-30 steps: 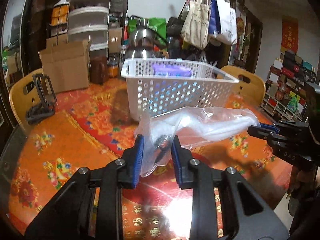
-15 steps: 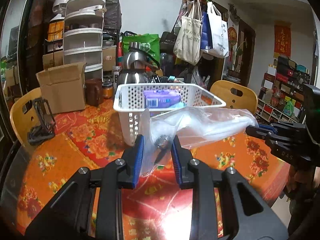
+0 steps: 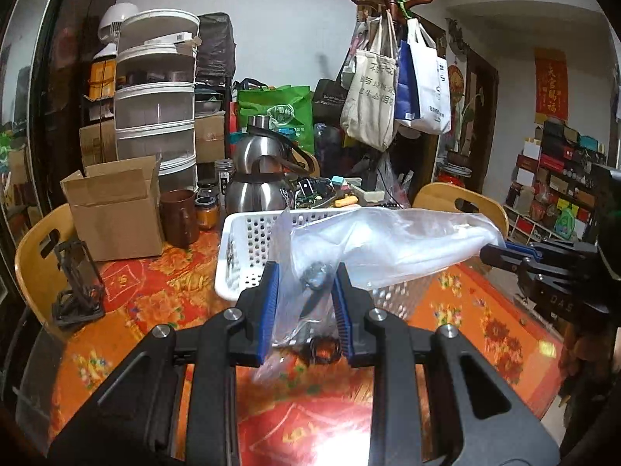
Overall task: Organize soft objects
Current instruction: 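Carry the clear bag with both tools and lower it into the basket, then open both tools and withdraw from the basket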
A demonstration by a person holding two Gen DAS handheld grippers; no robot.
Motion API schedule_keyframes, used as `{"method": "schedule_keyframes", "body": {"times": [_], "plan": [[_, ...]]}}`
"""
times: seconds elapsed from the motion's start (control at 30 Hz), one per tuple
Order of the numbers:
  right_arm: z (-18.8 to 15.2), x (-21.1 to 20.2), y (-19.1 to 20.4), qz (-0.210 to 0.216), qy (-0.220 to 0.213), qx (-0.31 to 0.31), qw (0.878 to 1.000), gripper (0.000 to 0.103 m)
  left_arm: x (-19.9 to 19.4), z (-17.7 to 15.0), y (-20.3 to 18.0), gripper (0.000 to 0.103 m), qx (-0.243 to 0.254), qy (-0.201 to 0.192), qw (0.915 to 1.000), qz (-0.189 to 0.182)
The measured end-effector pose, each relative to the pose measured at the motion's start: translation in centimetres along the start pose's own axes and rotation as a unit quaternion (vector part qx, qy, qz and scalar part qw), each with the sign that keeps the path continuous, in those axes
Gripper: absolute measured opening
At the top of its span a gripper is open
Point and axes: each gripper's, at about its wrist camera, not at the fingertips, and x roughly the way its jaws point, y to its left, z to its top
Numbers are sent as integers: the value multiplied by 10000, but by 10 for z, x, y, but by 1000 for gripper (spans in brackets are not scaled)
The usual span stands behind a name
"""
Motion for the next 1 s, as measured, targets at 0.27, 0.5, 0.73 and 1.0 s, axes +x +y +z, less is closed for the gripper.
{"method": "schedule_keyframes", "body": {"times": [0.27,0.5,0.73,1.0], "plan": [[40,42,-26,-201,88,22,9998,10,76,46,7,25,82,246,9996,104],[60,95,-38,-398,249,-4,9989,10,150,60,19,25,30,598,9974,403],[58,129,-37,-430,291,-36,9986,12,189,51,32,34,-26,806,9950,592],[42,147,-45,-770,563,45,9954,70,192,32,45,95,7,797,9939,769]]}}
